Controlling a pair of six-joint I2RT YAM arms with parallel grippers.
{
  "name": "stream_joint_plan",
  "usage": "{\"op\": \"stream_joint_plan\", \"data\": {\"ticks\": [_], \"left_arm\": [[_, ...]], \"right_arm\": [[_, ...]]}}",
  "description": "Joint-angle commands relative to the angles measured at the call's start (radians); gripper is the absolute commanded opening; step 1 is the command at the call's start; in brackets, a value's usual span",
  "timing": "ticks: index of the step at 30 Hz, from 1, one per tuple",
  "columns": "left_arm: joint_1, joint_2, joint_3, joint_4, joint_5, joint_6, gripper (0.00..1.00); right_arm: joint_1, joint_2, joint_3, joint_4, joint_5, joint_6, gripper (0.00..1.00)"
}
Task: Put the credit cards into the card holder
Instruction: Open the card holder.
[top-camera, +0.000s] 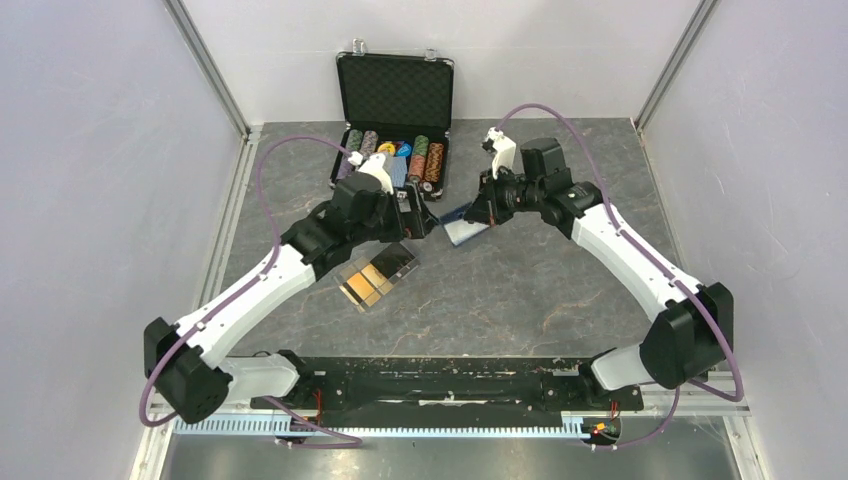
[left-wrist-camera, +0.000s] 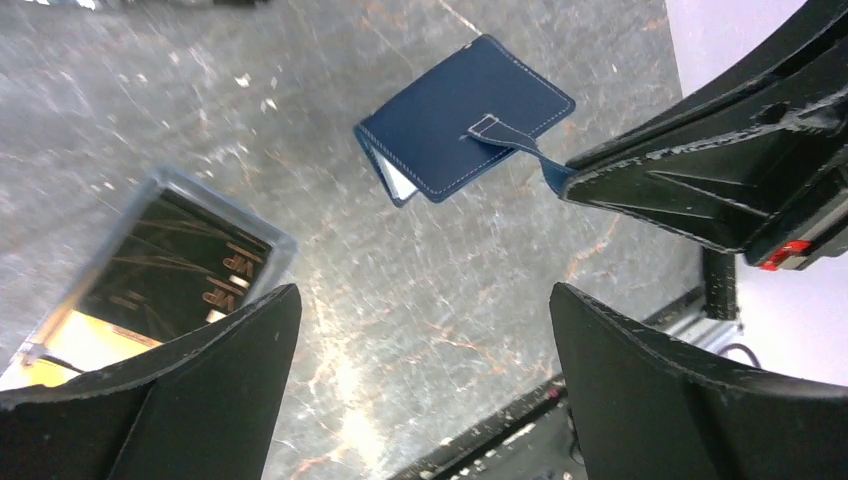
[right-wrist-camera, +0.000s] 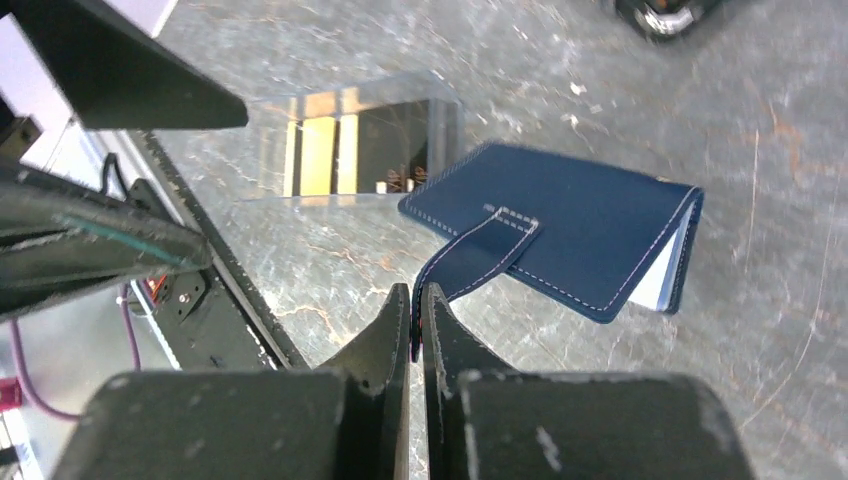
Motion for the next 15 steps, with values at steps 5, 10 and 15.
{"op": "stream_joint_plan", "data": {"ticks": [5, 10, 15], "left_arm": [[0.005, -0.052, -0.027, 0.027, 0.034, 0.399, 1.0], [0.005, -0.067, -0.044, 0.066, 0.145, 0.578, 1.0], [0.005, -0.066, -0.079, 0.134, 0.267, 0.673, 1.0]], "right_arm": [[-0.003, -0.025, 0.123, -0.053, -0.183, -0.126, 0.0], [-0.002, -0.029, 0.146, -0.069, -0.226, -0.126, 0.0], [-0.002, -0.043, 0.145, -0.071, -0.27, -0.124, 0.0]]}}
